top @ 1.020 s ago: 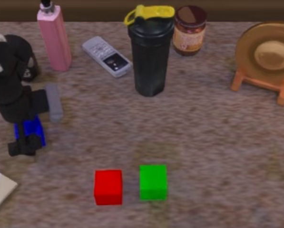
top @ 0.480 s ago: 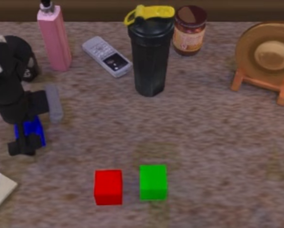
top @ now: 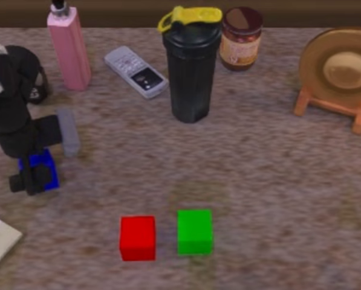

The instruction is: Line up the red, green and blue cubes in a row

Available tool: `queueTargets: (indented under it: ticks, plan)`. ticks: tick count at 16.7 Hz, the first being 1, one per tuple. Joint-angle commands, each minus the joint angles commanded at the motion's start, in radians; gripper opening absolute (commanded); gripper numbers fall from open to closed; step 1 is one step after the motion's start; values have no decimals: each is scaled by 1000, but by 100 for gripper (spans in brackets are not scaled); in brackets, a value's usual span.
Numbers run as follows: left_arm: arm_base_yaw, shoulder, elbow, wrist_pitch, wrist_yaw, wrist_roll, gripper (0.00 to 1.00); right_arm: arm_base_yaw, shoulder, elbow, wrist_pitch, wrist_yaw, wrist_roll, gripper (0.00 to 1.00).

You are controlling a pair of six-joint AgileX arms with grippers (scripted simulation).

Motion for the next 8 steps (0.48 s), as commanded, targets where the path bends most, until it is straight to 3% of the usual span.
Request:
queueTargets:
  ticks: [8]
  plan:
    - [-3,-31,6,-33,9,-12,0,0,0,0,0,0,0,100]
